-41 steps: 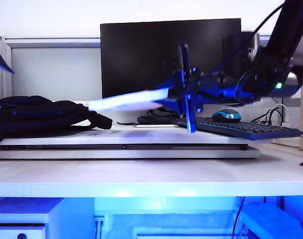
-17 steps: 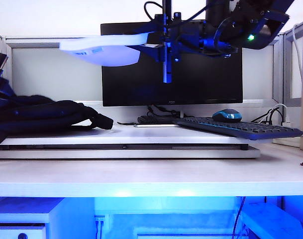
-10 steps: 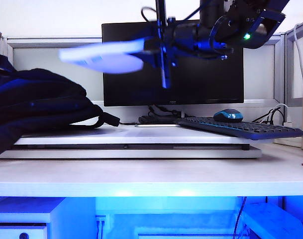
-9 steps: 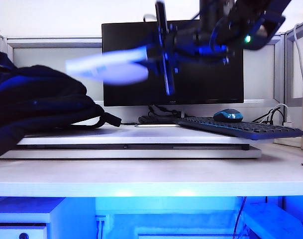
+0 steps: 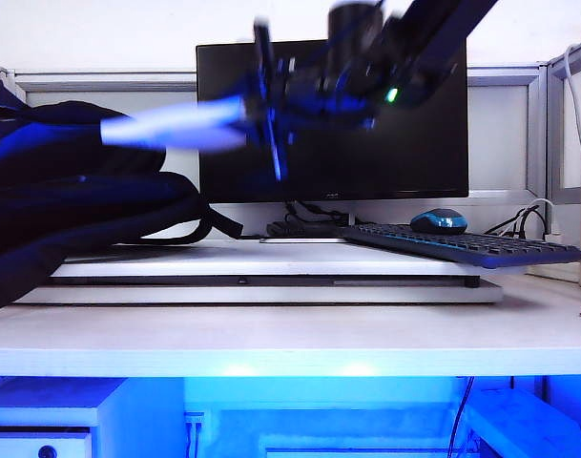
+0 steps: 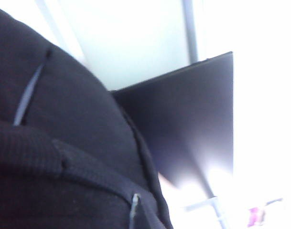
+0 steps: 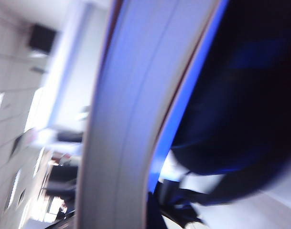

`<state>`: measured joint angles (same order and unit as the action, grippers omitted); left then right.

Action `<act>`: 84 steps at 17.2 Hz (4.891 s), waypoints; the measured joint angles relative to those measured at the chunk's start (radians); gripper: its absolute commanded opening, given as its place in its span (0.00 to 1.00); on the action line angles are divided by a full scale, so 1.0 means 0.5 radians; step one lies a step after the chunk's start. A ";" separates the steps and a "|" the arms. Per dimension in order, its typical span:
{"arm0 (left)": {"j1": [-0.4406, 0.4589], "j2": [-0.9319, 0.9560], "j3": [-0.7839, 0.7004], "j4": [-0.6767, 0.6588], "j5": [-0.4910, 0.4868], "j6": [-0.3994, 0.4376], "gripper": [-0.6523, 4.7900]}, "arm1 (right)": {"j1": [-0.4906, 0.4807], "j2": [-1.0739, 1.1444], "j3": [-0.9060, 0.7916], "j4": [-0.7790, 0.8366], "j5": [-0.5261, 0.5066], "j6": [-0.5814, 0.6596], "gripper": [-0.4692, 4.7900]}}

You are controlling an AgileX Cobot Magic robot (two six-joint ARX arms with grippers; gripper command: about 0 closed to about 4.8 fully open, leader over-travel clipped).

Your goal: Pick up the book on the desk and put it into the open backpack.

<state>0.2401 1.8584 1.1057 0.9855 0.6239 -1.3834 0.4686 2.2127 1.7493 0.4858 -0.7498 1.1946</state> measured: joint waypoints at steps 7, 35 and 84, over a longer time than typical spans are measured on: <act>0.041 0.002 -0.001 0.200 0.098 -0.156 0.11 | 0.107 0.442 0.683 -0.298 0.067 0.027 0.07; -0.388 0.014 -0.013 0.281 0.161 -0.356 0.11 | 0.306 0.818 1.102 -0.398 0.288 0.046 0.92; 0.094 -0.670 0.024 0.038 0.779 0.849 0.85 | -0.333 -0.237 1.118 -2.208 0.624 -1.968 0.88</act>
<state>0.2871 1.5234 1.1179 1.0046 1.0134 -0.9588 0.3023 2.0945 2.3081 -0.6182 -0.4377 0.2104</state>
